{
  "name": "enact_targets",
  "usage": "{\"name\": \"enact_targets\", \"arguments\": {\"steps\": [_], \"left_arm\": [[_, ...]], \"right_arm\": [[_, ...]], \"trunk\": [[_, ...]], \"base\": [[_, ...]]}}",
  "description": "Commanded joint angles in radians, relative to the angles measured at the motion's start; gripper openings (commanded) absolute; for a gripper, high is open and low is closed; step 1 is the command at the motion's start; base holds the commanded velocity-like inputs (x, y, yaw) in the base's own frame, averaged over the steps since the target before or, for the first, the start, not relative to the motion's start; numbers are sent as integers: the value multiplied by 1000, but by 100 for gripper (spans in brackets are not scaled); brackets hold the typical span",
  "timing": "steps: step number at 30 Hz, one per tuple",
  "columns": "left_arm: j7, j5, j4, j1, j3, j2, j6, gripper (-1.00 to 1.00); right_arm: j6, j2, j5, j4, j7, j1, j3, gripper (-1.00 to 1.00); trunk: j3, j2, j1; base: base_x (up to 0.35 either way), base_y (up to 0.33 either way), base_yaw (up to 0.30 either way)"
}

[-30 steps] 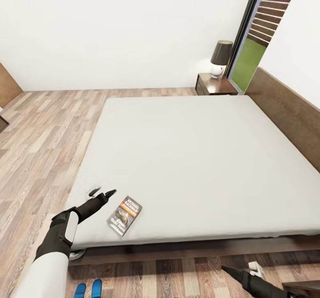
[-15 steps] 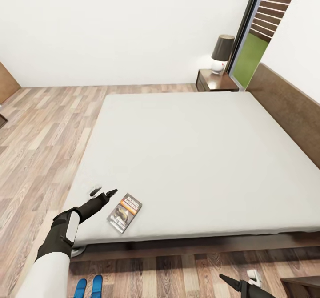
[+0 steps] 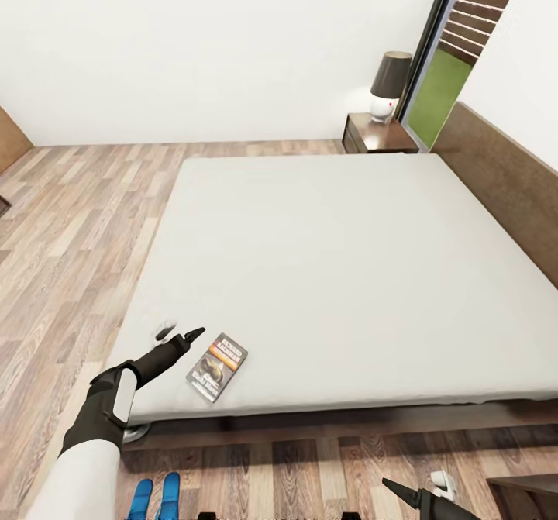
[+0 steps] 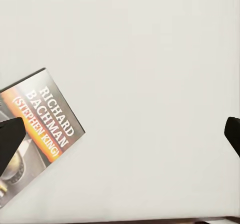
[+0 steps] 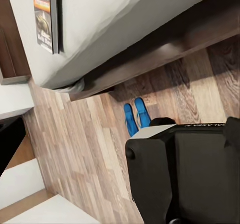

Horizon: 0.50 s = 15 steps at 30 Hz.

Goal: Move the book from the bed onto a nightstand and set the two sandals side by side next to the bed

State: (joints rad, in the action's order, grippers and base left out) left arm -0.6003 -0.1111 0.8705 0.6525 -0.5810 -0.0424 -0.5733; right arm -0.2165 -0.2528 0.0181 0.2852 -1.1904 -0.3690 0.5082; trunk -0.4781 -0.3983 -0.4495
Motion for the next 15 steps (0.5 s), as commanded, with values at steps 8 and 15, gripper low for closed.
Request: {"name": "enact_targets", "arguments": {"steps": [8, 15], "left_arm": [[-5, -4, 1, 1, -5, -1, -6, 100], [-6, -4, 1, 1, -6, 0, -5, 100]], "right_arm": [[-10, 0, 2, 0, -5, -1, 6, 100], [-10, 0, 2, 0, -5, -1, 6, 100]], "trunk": [[-14, -2, 0], [-25, -2, 0]], "base": [[0, 0, 0], [0, 0, 0]]}}
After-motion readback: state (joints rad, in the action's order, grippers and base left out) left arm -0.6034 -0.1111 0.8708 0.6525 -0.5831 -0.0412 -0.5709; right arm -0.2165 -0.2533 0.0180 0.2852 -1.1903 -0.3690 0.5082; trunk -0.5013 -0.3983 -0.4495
